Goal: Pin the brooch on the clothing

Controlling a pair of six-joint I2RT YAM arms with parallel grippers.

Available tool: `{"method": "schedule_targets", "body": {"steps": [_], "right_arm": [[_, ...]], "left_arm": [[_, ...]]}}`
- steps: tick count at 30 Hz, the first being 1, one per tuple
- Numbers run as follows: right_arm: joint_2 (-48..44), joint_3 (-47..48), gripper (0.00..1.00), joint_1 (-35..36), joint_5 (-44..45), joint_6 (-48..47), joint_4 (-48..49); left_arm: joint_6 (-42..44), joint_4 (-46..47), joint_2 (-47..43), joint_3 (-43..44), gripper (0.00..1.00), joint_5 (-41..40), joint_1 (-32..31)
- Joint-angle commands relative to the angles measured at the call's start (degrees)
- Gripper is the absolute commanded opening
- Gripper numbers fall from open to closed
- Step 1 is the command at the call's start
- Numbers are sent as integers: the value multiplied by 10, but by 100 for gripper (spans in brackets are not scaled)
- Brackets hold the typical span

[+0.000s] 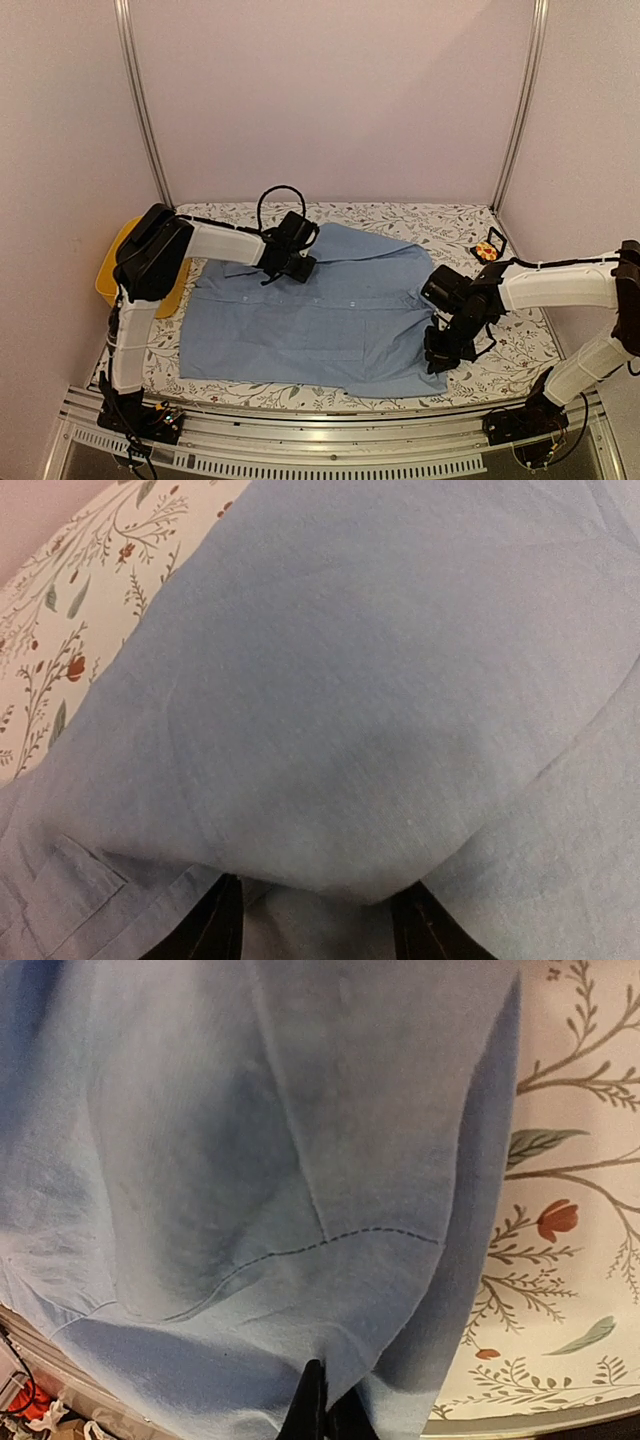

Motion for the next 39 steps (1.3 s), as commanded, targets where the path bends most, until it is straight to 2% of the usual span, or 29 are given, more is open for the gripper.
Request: {"method": "schedule_targets", "body": {"steps": [1,6,10,13,14,16,17,21,24,27,30,32,35,39], "right_arm": [[-23,24,0,0,47,6,-92],[-63,-48,0,6,-15,27,-97],[-93,-61,0,6,-20,42,-97],[-92,-90,0,6,-48,35,-19],[-88,-100,2,5,-50,35,7],[-67,-105,15,2,-47,32,34],[-52,-98,18,-1,-41,29,31],[-25,-35,24,-21,16,0,-45],[-37,55,31,-52,73,-37,-121],[-36,140,37,-83,123,-77,-149],[-1,198,37,-115,161,-126,-112],[34,224,36,-142,158,-161,-53],[108,268,32,-186,111,-216,57],[224,362,23,-215,128,-279,126]], "left_arm": [[-28,-42,51,10,51,-16,41],[-43,-33,51,-9,51,-9,65],[-39,-19,43,-22,51,-4,67],[-30,-9,38,-27,51,5,67],[-26,-3,33,-31,51,10,67],[-14,9,19,-41,51,19,65],[-6,12,8,-45,51,21,63],[31,14,-52,-57,55,10,52],[47,11,-113,-70,58,8,42],[22,-15,-169,-97,59,20,33],[-26,-43,-225,-162,58,33,28],[-65,-56,-264,-216,59,38,26],[-130,-66,-322,-303,58,60,25],[-212,-77,-376,-403,58,83,25]]}}
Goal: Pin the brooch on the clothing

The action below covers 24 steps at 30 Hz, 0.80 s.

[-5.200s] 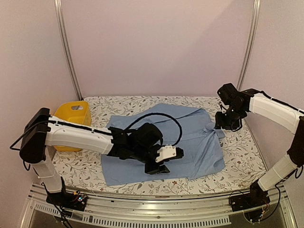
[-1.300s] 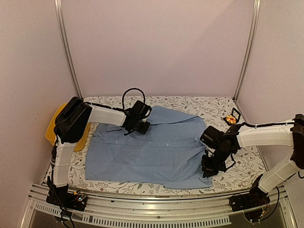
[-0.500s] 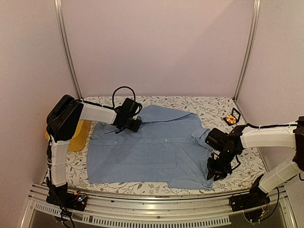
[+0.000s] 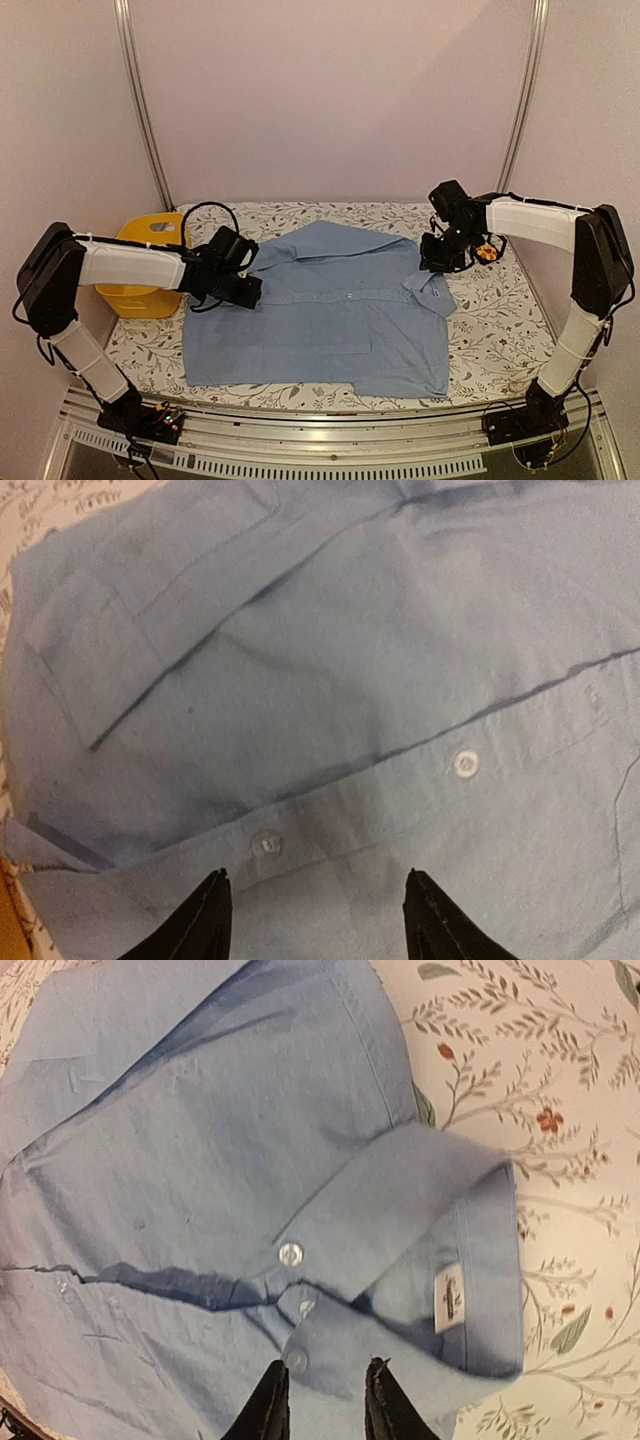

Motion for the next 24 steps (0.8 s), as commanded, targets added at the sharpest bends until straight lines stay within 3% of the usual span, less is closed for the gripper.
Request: {"method": "schedule_targets", "body": {"steps": [1,4,11,16,24], "right_arm": [[126,95,21,-35,14,-102,110],[215,150,17,-57,13,-120,112],[310,163,15,-111,10,-113,114],[320,178,15,-125,13,-131,115],[290,300,16,-116,20,-176,29]], "left_arm": [[-117,-53,-41,-89,58,38,-3],[-163,-63,-63,-142,58,57,-4],[-206,-91,-80,-192,58,82,-3],[-160,-108,-64,-159,58,53,-3],[-79,-135,-31,-58,58,17,-2]]}}
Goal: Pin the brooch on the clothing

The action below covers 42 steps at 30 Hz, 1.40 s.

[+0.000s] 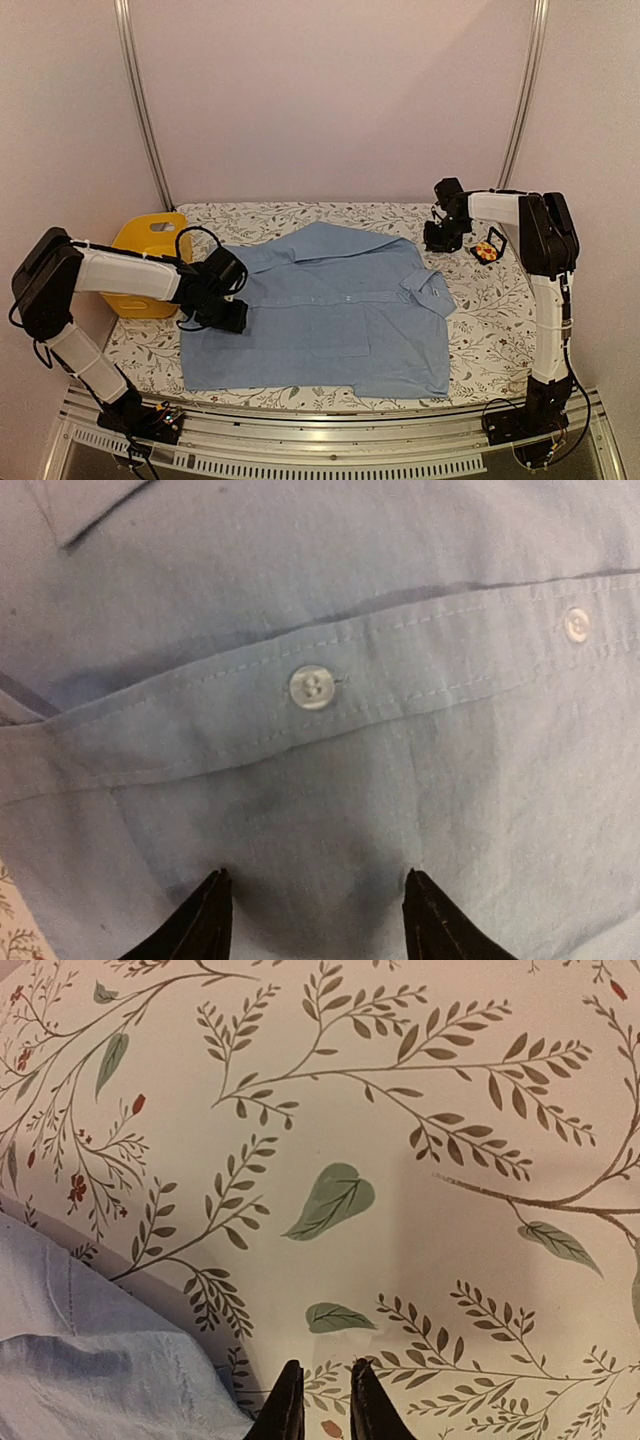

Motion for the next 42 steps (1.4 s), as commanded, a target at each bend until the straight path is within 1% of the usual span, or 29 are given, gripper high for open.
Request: {"method": "schedule_targets", "body": {"steps": [1,3,6,8,11,14,15,19,23,26,28,31,33,35,38,39,40,42], "right_arm": [[-34,48,16,15,18,-28,-63],[-71,22,16,28,38,-27,-65],[-144,-54,17,62,31,-19,-58],[-189,-123,17,81,-16,1,-49],[-239,-231,18,96,-108,51,-10],[-263,-330,18,105,-131,96,39],[-262,-348,18,105,-132,104,47],[-243,-367,18,107,-131,128,37],[-253,-326,19,108,-91,123,-15],[-281,-270,25,108,-46,106,-63],[-304,-229,31,108,5,89,-101],[-308,-161,39,106,142,56,-165],[-293,-115,40,101,226,36,-209],[-255,-73,38,88,288,8,-244],[-203,-17,35,65,380,-23,-266],[-175,0,33,58,404,-32,-267],[-152,17,32,52,419,-44,-266],[-105,55,32,42,433,-65,-256]], "left_arm": [[53,-39,-2,46,58,-22,-1],[61,-43,-15,59,58,-28,0],[78,-25,-35,79,59,-26,-1],[114,15,-37,89,59,-20,-1],[164,83,-10,117,59,2,-4],[192,120,25,148,59,21,-8],[197,127,34,157,59,27,-8],[195,141,40,176,59,43,-10],[192,149,22,163,59,55,-14],[193,150,11,158,59,53,-19],[193,152,4,161,60,52,-23],[189,152,-7,163,60,60,-26],[188,151,-21,161,65,70,-28],[188,151,-40,155,73,71,-32],[184,149,-74,142,81,43,-35],[181,147,-85,136,84,34,-36],[179,148,-96,129,89,29,-36],[177,144,-114,117,94,19,-35]]}}
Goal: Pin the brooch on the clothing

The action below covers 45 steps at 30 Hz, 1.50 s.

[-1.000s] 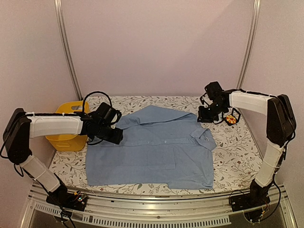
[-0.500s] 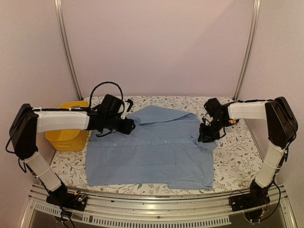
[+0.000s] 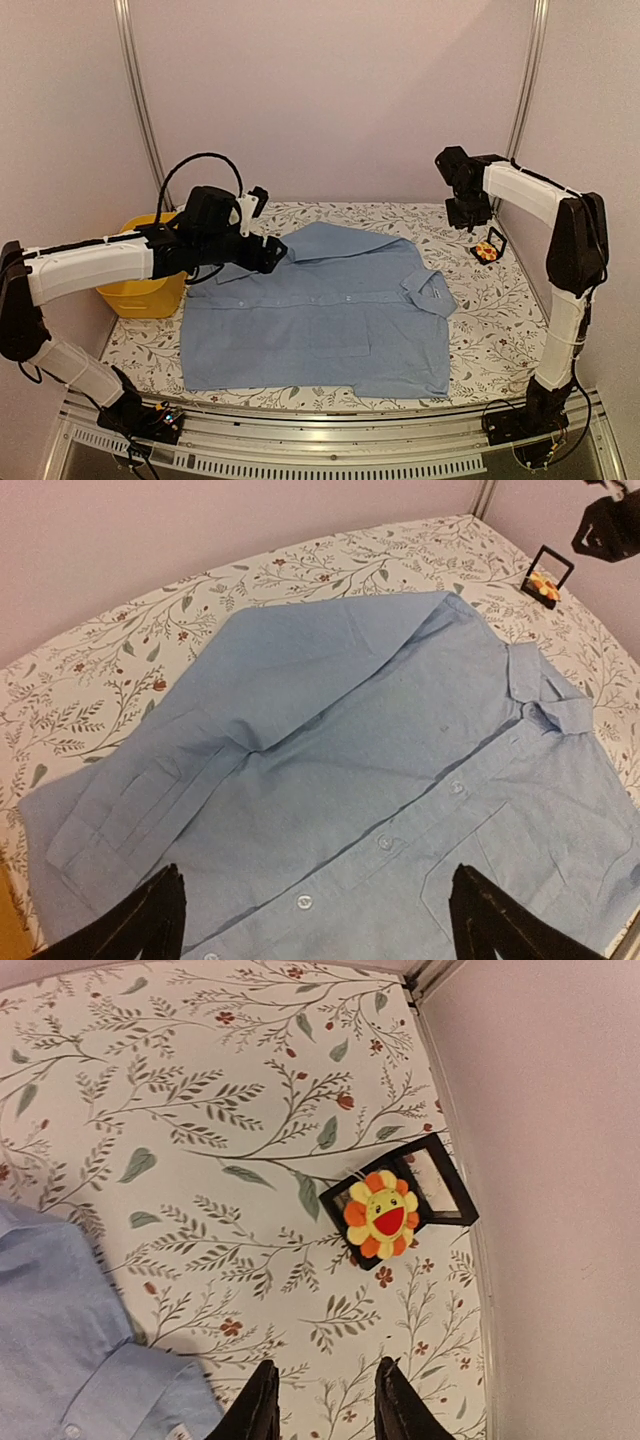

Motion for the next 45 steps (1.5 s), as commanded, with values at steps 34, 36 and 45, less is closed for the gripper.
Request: {"method": "schedule_targets", "body": {"steps": [34,36,45], "right_arm": [[312,146,32,-67,231,-82,38],[311,144,32,-67,232,-81,39],[312,133,32,-67,236,-71,27]], "left_arm": [[100,-55,192,167,95,-3,17],[100,-54,193,164,95,1,20],[96,-51,196,161,95,10,27]]}}
